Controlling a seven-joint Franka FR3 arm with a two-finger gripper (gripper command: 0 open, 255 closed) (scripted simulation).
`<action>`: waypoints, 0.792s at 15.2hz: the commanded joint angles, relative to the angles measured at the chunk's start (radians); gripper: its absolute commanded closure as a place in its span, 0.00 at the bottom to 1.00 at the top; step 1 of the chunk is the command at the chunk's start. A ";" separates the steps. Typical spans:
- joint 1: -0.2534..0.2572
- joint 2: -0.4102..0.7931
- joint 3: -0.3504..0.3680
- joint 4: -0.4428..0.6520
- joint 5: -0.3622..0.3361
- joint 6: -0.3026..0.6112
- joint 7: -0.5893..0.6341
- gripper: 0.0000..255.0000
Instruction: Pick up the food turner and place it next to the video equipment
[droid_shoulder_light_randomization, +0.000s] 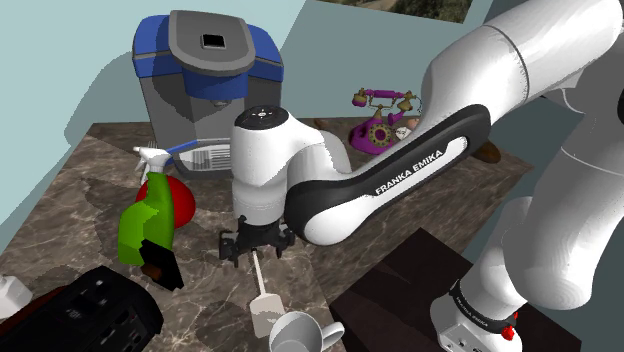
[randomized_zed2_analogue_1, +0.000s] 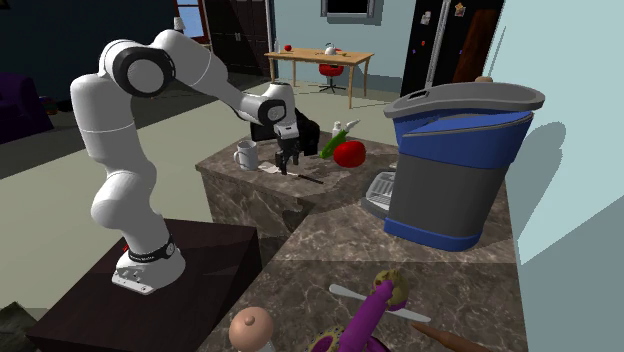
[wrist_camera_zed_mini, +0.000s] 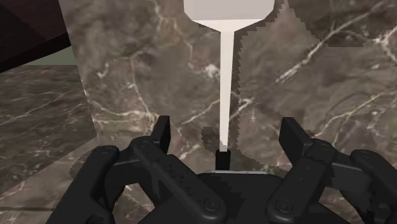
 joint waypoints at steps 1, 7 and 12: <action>0.000 0.000 0.000 0.000 0.000 0.000 0.000 0.00; -0.003 -0.078 0.006 0.053 0.058 -0.118 -0.040 0.00; -0.003 -0.078 0.006 0.053 0.058 -0.118 -0.040 0.00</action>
